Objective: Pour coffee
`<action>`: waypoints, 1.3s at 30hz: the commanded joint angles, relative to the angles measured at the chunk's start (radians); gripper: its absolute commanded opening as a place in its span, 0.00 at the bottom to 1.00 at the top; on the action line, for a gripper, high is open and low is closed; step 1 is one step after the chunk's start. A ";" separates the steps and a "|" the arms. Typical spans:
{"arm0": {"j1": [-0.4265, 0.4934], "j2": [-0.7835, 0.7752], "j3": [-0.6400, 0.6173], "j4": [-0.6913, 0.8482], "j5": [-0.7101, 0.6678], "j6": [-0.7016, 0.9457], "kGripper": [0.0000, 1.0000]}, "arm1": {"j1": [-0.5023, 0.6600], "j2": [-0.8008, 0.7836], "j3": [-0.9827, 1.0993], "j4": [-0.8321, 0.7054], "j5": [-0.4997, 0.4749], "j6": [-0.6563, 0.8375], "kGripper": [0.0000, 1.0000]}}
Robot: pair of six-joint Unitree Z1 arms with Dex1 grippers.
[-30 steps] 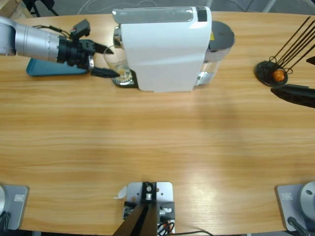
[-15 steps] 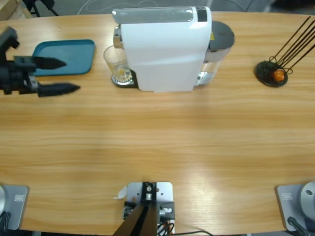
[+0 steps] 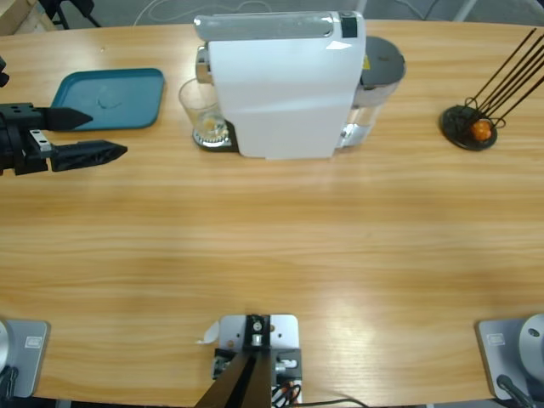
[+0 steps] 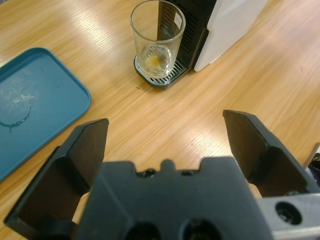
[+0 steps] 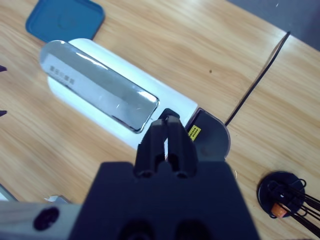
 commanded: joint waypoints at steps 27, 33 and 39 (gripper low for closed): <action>-0.020 0.135 0.042 -0.088 0.027 0.025 1.00 | -0.025 0.157 -0.019 0.060 0.037 -0.026 0.00; -0.018 0.136 0.042 -0.090 0.027 0.027 1.00 | -0.029 0.157 -0.004 0.061 0.034 -0.037 0.00; -0.016 0.134 0.043 -0.090 0.027 0.027 1.00 | -0.029 0.141 0.066 0.052 0.030 -0.039 0.00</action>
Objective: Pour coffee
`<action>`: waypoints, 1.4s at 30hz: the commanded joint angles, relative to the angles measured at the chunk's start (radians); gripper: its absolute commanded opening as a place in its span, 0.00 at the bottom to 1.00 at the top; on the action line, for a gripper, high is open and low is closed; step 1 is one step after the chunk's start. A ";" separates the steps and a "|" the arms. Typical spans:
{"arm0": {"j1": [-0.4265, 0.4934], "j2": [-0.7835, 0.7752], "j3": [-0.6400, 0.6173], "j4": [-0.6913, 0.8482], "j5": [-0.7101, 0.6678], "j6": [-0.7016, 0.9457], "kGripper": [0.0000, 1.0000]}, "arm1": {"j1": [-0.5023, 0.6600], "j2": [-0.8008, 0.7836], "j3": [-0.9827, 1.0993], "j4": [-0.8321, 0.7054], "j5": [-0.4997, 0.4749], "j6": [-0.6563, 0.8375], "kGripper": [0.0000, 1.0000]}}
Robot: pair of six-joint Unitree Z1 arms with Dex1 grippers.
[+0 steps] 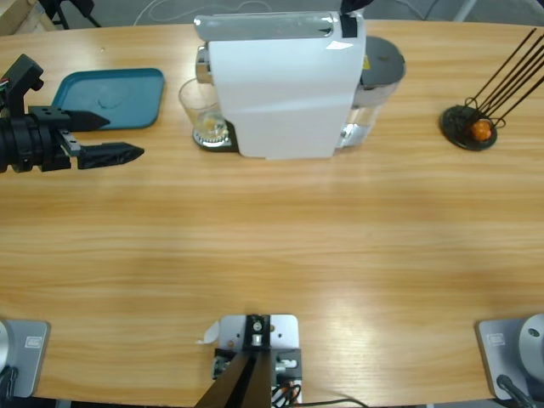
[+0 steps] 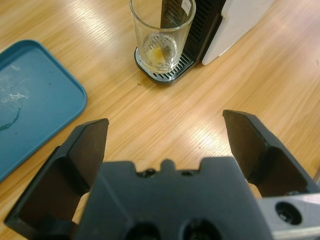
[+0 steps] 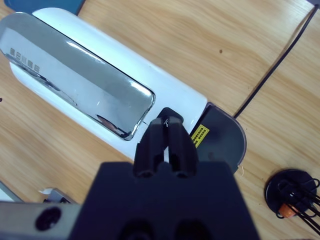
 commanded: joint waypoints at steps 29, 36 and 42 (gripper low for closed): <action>-0.005 0.003 0.043 -0.013 0.014 0.020 1.00 | 0.028 0.005 -0.181 0.203 -0.025 0.115 1.00; -0.005 0.000 0.044 -0.013 0.013 0.050 1.00 | 0.037 0.000 -0.184 0.219 -0.025 0.113 1.00; -0.017 -0.010 0.044 -0.013 0.005 0.054 1.00 | 0.036 -0.086 -0.194 0.267 -0.092 0.087 1.00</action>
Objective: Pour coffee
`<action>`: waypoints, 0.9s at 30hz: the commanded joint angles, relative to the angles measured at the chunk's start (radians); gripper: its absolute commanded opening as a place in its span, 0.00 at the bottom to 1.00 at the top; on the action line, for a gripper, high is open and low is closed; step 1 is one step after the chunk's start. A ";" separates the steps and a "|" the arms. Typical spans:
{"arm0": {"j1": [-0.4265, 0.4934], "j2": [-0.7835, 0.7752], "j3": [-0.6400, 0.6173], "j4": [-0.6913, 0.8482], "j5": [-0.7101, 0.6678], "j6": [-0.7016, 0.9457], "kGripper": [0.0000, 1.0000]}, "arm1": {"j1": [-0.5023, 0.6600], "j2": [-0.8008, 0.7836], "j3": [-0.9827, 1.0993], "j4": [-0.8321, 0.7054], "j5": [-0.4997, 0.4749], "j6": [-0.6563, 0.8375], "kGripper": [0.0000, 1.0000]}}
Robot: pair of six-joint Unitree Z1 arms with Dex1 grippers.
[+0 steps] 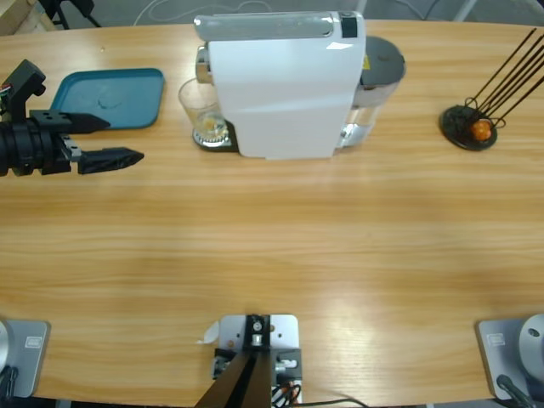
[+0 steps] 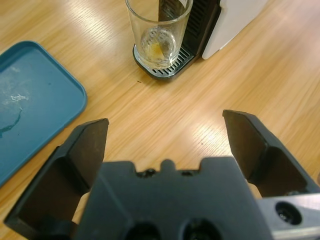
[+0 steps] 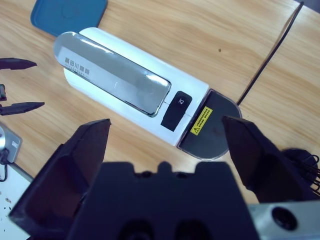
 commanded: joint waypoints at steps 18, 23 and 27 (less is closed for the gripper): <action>-0.067 -0.316 0.090 0.078 0.017 -0.047 1.00 | 0.007 -1.092 1.253 -0.482 0.118 -0.118 1.00; -0.068 -0.326 0.093 0.080 0.003 -0.086 1.00 | 0.007 -1.143 1.504 -0.862 0.004 -0.122 1.00; -0.073 -0.335 0.099 0.080 -0.025 -0.097 1.00 | 0.007 -0.975 1.563 -0.958 -0.035 -0.173 1.00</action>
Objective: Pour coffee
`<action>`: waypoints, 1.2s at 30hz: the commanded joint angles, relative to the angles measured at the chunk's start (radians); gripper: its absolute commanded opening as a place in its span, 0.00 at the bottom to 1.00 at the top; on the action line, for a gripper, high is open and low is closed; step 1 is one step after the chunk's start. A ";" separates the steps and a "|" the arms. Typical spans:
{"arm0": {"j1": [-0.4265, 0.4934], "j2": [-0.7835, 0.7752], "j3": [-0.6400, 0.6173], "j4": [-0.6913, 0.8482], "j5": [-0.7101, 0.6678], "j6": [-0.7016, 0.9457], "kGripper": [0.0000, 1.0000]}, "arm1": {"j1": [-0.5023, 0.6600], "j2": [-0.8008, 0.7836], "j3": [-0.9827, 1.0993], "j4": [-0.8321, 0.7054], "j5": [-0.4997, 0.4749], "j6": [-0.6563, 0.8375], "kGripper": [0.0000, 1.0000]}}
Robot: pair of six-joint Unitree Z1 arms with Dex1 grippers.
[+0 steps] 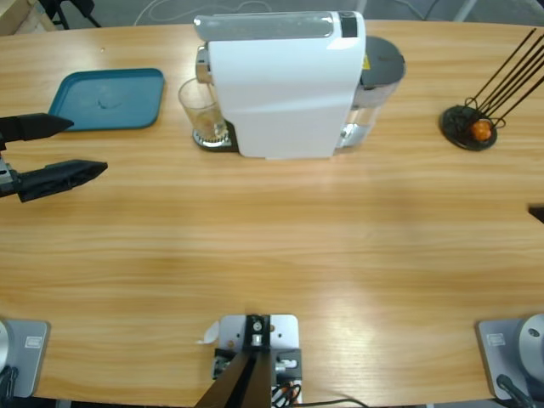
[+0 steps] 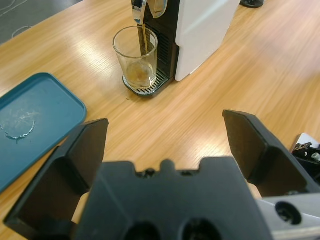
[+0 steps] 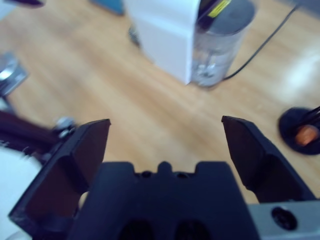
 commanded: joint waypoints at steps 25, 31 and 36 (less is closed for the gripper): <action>-0.025 -0.038 0.039 0.025 -0.028 -0.071 1.00 | 0.008 0.102 0.274 -0.386 -0.035 -0.005 1.00; -0.025 -0.017 0.038 0.016 -0.008 -0.068 1.00 | 0.016 0.106 0.278 -0.389 -0.034 -0.005 1.00; -0.025 -0.020 0.038 0.016 0.030 -0.060 1.00 | 0.033 0.110 0.284 -0.398 -0.040 -0.005 1.00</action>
